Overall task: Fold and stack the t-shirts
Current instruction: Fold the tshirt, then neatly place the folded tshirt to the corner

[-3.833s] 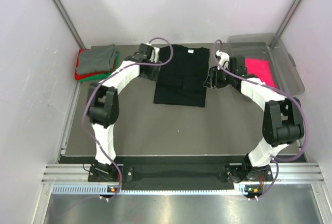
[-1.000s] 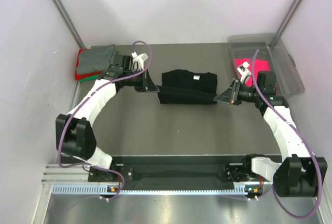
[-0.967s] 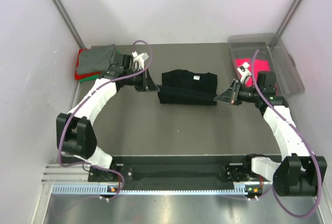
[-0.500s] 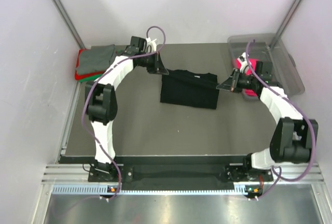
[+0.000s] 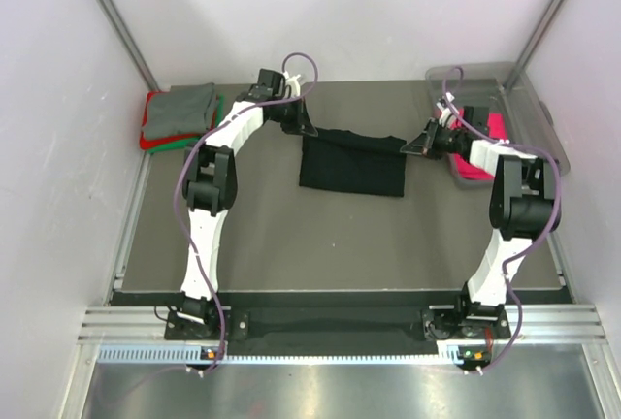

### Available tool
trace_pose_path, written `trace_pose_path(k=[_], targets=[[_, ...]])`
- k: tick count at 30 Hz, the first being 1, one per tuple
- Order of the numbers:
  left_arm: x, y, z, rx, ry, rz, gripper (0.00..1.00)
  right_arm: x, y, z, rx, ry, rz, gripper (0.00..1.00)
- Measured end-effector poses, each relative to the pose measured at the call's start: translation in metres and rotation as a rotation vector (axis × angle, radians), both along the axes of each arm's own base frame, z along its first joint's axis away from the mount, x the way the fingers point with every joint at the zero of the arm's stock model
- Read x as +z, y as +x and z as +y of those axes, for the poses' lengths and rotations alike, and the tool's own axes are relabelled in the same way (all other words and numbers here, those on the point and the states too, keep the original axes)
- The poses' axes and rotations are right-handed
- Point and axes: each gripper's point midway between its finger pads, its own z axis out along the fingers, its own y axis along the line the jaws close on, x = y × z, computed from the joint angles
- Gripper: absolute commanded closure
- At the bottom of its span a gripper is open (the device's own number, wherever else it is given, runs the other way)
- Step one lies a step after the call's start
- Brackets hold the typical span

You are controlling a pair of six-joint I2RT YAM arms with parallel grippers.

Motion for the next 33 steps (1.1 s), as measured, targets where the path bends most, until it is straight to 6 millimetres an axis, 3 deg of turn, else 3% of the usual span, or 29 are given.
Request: trace_pose_path(k=[3, 8, 10, 11, 12, 14, 15, 16, 18, 22, 27, 30, 33], targets=[[-0.005, 0.008, 0.001, 0.011, 0.019, -0.016, 1.0, -0.004, 0.013, -0.001, -0.01, -0.001, -0.016, 1.0], [-0.001, 0.023, -0.001, 0.024, 0.043, -0.071, 1.0, 0.005, 0.045, -0.004, -0.026, 0.004, -0.072, 1.0], [0.001, 0.027, 0.0, 0.029, 0.054, -0.093, 0.96, 0.007, 0.057, -0.005, -0.03, 0.006, -0.088, 0.9], [0.002, 0.028, 0.0, 0.033, 0.06, -0.102, 0.76, 0.007, 0.062, -0.005, -0.031, 0.007, -0.092, 0.84], [0.003, 0.031, 0.001, 0.034, 0.073, -0.119, 0.69, 0.007, 0.065, -0.005, -0.032, 0.008, -0.094, 0.8], [0.002, 0.038, 0.004, 0.055, 0.103, -0.142, 0.6, 0.003, 0.068, -0.007, -0.039, 0.007, -0.089, 0.53], [0.002, 0.043, 0.007, 0.069, 0.123, -0.159, 0.49, 0.002, 0.068, -0.009, -0.043, 0.006, -0.084, 0.43], [0.001, 0.05, 0.013, 0.093, 0.158, -0.179, 0.46, 0.002, 0.069, -0.011, -0.045, 0.003, -0.089, 0.39], [0.003, 0.062, 0.025, 0.142, 0.229, -0.217, 0.43, 0.007, 0.065, -0.013, -0.043, -0.003, -0.12, 0.38], [0.011, 0.069, 0.042, 0.193, 0.305, -0.257, 0.29, 0.025, 0.038, -0.012, -0.041, -0.009, -0.151, 0.4], [0.009, 0.033, 0.052, 0.166, 0.256, -0.154, 0.29, 0.06, 0.025, 0.005, 0.027, -0.03, -0.261, 0.43], [0.002, 0.024, 0.056, 0.148, 0.206, -0.098, 0.29, 0.056, 0.02, 0.027, 0.094, -0.035, -0.269, 0.46], [-0.007, 0.016, 0.058, 0.134, 0.15, -0.031, 0.29, 0.035, 0.021, 0.047, 0.151, -0.037, -0.232, 0.49]])
